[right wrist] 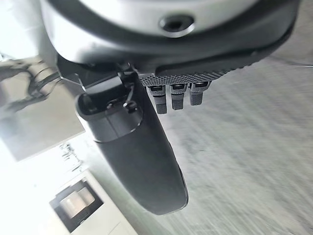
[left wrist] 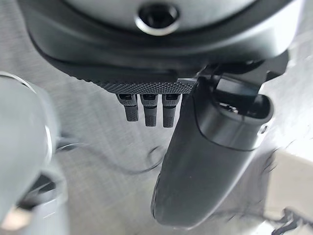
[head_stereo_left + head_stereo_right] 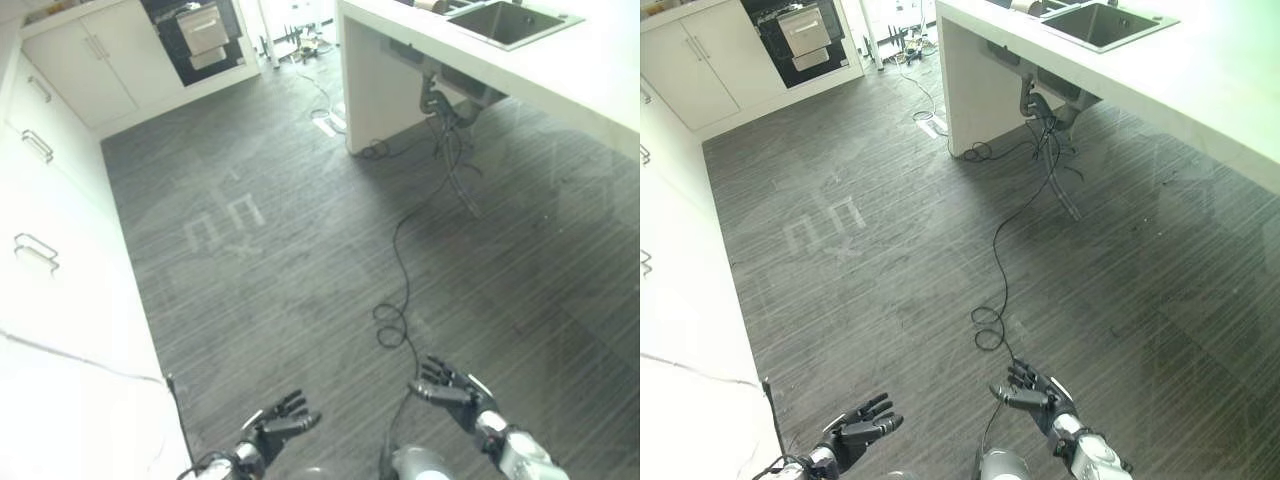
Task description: Place the dishes in the dishwasher.
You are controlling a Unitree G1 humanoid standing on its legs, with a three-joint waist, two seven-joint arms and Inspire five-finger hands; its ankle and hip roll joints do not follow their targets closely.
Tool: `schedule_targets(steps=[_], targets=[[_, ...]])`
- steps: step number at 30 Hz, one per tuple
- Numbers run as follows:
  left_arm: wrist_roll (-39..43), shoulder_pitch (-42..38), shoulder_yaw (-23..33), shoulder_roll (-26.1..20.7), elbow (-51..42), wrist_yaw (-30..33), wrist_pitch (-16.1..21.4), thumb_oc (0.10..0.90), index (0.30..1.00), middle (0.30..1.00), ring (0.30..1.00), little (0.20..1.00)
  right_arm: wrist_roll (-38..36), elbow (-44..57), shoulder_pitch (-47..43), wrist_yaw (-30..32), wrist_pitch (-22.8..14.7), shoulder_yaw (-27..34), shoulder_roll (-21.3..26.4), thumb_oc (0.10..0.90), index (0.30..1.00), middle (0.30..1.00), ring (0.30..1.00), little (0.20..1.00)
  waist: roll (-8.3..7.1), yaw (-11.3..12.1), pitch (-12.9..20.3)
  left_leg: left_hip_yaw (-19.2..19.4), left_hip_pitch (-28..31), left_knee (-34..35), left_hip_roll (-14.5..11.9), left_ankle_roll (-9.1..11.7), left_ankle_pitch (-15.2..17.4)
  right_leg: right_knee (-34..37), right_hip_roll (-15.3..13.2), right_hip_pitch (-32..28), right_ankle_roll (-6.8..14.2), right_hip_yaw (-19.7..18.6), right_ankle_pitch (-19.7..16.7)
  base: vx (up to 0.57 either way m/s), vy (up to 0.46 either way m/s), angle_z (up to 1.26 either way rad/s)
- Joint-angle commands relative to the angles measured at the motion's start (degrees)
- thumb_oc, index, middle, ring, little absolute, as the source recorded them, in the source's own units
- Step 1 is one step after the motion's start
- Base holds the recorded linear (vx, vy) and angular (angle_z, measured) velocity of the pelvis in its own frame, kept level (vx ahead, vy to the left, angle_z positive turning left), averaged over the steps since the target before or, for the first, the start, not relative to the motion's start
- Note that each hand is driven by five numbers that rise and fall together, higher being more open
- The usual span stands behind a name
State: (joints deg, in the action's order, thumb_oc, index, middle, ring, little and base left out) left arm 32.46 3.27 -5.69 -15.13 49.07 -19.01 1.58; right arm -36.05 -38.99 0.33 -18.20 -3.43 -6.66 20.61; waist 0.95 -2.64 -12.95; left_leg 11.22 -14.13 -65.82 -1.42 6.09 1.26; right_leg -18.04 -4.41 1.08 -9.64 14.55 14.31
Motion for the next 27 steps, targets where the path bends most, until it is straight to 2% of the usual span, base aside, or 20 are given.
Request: schedule_targets(steps=[1,2,3,4,6,7,9,11,13,14,15,16,17,18,19,21,24,25,26,27], targets=[[-3.9,-0.3,-1.0,-0.6,-3.5,-2.3,4.3,0.800,0.900,0.900,0.900,0.900,-0.8,3.6,-1.6,-0.7,-3.9,0.1,2.2,0.800,0.900,0.900,0.900,0.900,-1.53,1.5,-2.7,3.5,4.2,25.8,-3.1,-3.1,0.3,0.8,-1.7,-0.1,9.2,2.1,-1.5,0.47,0.216,0.14],[-4.0,-0.1,-1.2,-0.4,-3.1,-2.5,4.8,0.800,0.900,0.900,0.900,0.900,-0.5,3.1,-2.0,-0.6,-3.8,0.1,2.0,0.800,0.900,0.900,0.900,0.900,-1.56,1.6,-2.7,5.6,4.6,35.0,-3.8,-3.5,0.5,0.8,-1.8,-0.4,9.9,1.5,-1.0,0.45,0.192,-0.16],[-4.0,-0.1,-1.3,-0.4,-2.9,-2.5,4.9,0.800,0.900,0.900,0.900,0.900,-0.4,3.0,-2.1,-0.6,-3.8,0.1,2.0,0.800,0.900,0.900,0.900,0.900,-1.67,1.7,-2.9,6.1,5.2,37.0,-3.7,-3.7,0.5,0.8,-2.0,-0.6,10.1,1.3,-0.9,0.45,0.359,-0.36],[-4.0,0.4,-1.8,0.1,-2.4,-2.1,5.6,0.800,0.900,0.900,0.900,0.900,-0.2,2.2,-2.5,-0.2,-4.3,-0.5,1.8,0.800,0.900,0.900,0.900,0.900,-0.45,2.7,-3.0,4.7,2.2,48.6,-3.2,-4.1,-0.2,0.8,-0.9,-0.5,11.3,-0.3,-1.1,0.45,0.348,-0.53],[-5.4,1.6,-1.6,0.4,-2.3,-1.4,5.5,0.800,0.900,0.900,0.900,0.900,-0.4,0.6,-2.6,-0.6,-5.7,-1.4,2.0,0.800,0.900,0.900,0.900,0.900,1.11,4.5,-3.0,-1.6,-3.8,48.6,-4.5,-2.7,0.4,0.8,1.3,-1.7,12.1,-2.9,0.2,0.52,0.328,-0.52],[-6.1,2.0,-1.5,0.6,-2.3,-1.1,5.2,0.800,0.900,0.900,0.900,0.900,-0.3,0.2,-2.6,-0.7,-6.0,-1.5,2.1,0.800,0.900,0.900,0.900,0.900,1.52,5.1,-2.8,-2.8,-5.4,48.6,-5.2,-2.2,-0.3,0.8,1.8,-1.9,12.2,-3.5,0.4,0.53,0.283,-1.07],[-7.0,2.9,-0.7,0.8,-1.9,-0.9,4.8,0.800,0.900,0.900,0.900,0.900,0.7,-1.1,-2.6,-1.2,-6.6,-1.7,2.1,0.800,0.900,0.900,0.900,0.900,1.82,6.3,-2.4,-2.9,-6.9,48.6,-5.8,-2.0,-0.6,0.8,1.2,-4.4,13.3,-4.1,2.1,0.54,0.346,-1.16],[-8.7,2.9,0.2,1.2,-0.5,-0.3,4.4,0.800,0.900,0.900,0.900,0.900,1.3,-2.6,-3.0,-0.2,-6.5,-1.8,1.5,0.800,0.900,0.900,0.900,0.900,1.29,6.6,-1.8,-2.6,-4.7,48.6,-3.5,-3.1,0.0,0.8,-0.1,-7.6,14.7,-4.9,2.8,0.50,0.345,-0.49],[-10.0,2.0,0.3,0.9,0.1,0.3,3.3,0.800,0.900,0.900,0.900,0.900,0.7,-3.6,-3.1,0.9,-6.3,-1.4,0.8,0.800,0.900,0.900,0.900,0.900,1.13,6.5,-1.6,-3.0,-2.7,48.6,-1.6,-4.9,1.4,0.8,-0.6,-11.4,15.5,-4.4,-1.6,0.47,0.324,-0.20],[-11.0,1.0,-0.2,0.5,1.0,0.1,2.7,0.800,0.900,0.900,0.900,0.900,0.1,-4.5,-2.9,1.8,-6.5,-0.9,0.1,0.800,0.900,0.900,0.900,0.900,1.55,6.0,-1.5,-2.0,-0.9,48.6,-0.9,-6.6,2.6,-5.7,-2.2,-11.7,16.6,-3.2,-6.9,0.39,0.324,-0.02],[-11.3,0.7,-0.5,0.4,1.6,0.0,2.9,0.800,0.900,0.900,0.900,0.900,-0.1,-4.8,-2.8,1.9,-6.7,-0.7,-0.2,0.800,0.900,0.900,0.900,0.900,1.75,5.7,-1.5,-1.9,-0.3,48.6,-0.5,-7.2,2.9,-9.8,-2.9,-10.6,16.9,-3.2,-8.4,0.40,0.383,0.03],[-11.4,0.0,-1.4,0.1,3.1,-0.3,3.6,0.800,0.900,0.900,0.900,0.900,0.3,-5.5,-2.5,1.7,-7.3,-0.3,-0.9,0.800,0.900,0.900,0.900,0.900,2.31,5.0,-1.9,-2.5,1.4,48.6,0.7,-9.0,4.2,-19.2,-3.7,-7.5,17.3,-4.0,-12.2,0.31,0.290,0.31],[-11.4,-0.3,-1.8,-0.2,3.6,-0.3,3.7,0.800,0.900,0.900,0.900,0.900,0.9,-5.9,-2.3,1.5,-7.7,-0.3,-1.3,0.800,0.900,0.900,0.900,0.900,2.62,4.6,-2.1,-2.5,2.5,48.6,1.2,-9.8,5.0,-24.3,-3.9,-5.3,17.7,-4.3,-14.2,0.34,0.346,0.55],[-11.5,-0.7,-2.2,-0.6,3.9,-0.1,3.5,0.800,0.900,0.900,0.900,0.900,1.5,-6.3,-2.1,1.5,-8.4,-0.5,-1.6,0.800,0.900,0.900,0.900,0.900,3.50,4.0,-2.4,-1.9,4.1,48.6,1.0,-10.4,6.0,-31.0,-4.9,-1.2,17.4,-3.8,-15.8,0.29,0.293,0.59],[-10.8,-1.1,-2.8,-1.0,3.9,0.4,3.5,0.800,0.900,0.900,0.900,0.900,1.7,-6.9,-2.1,1.5,-9.1,-1.2,-1.8,0.800,0.900,0.900,0.900,0.900,4.19,3.3,-2.8,-1.6,5.8,48.6,0.8,-10.8,7.2,-33.6,-5.3,2.3,16.7,-2.9,-15.3,0.31,0.257,0.04],[-9.2,-1.4,-2.9,-1.4,3.5,0.3,4.0,0.800,0.900,0.900,0.900,0.900,1.6,-7.4,-2.6,1.6,-9.4,-2.1,-1.9,0.800,0.900,0.900,0.900,0.900,4.56,1.9,-3.5,-0.8,8.9,48.6,0.7,-11.0,9.0,-29.9,-4.0,6.6,15.9,0.2,-12.6,0.33,0.100,-0.43],[-8.5,-1.9,-2.7,-2.2,1.6,0.5,3.3,0.800,0.900,0.900,0.900,0.900,1.9,-7.8,-3.1,1.8,-9.2,-2.0,-1.8,0.800,0.900,0.900,0.900,0.900,3.74,0.1,-4.3,-1.4,11.6,48.6,1.5,-10.5,11.1,-14.7,-2.3,8.9,16.0,2.0,-12.6,0.34,-0.075,-0.35],[-8.1,-2.0,-2.5,-2.3,1.3,0.4,3.1,0.800,0.900,0.900,0.900,0.900,1.9,-8.3,-3.3,1.4,-9.3,-1.8,-1.6,0.800,0.900,0.900,0.900,0.900,3.13,-0.3,-4.5,-1.6,12.9,48.6,1.9,-10.0,12.1,-5.7,-3.2,9.3,16.2,2.9,-14.1,0.36,-0.125,0.39],[-8.1,-2.1,-2.4,-2.2,1.3,0.2,3.1,0.800,0.900,0.900,0.900,0.900,1.7,-8.7,-3.5,1.2,-9.4,-1.8,-1.6,0.800,0.900,0.900,0.900,0.900,2.95,-0.4,-4.5,-1.6,13.4,48.6,2.0,-9.8,12.6,-2.8,-3.5,9.5,16.3,3.2,-14.8,0.45,-0.180,0.36],[-8.1,-2.1,-2.4,-2.0,1.3,0.1,3.1,0.800,0.900,0.900,0.900,0.900,2.1,-8.7,-3.6,0.7,-9.4,-1.3,-1.2,0.800,0.900,0.900,0.900,0.900,1.74,-1.2,-4.7,-2.5,15.6,48.6,3.1,-9.1,15.4,0.8,-6.6,12.9,18.3,1.9,-16.2,0.47,-0.219,0.00]])
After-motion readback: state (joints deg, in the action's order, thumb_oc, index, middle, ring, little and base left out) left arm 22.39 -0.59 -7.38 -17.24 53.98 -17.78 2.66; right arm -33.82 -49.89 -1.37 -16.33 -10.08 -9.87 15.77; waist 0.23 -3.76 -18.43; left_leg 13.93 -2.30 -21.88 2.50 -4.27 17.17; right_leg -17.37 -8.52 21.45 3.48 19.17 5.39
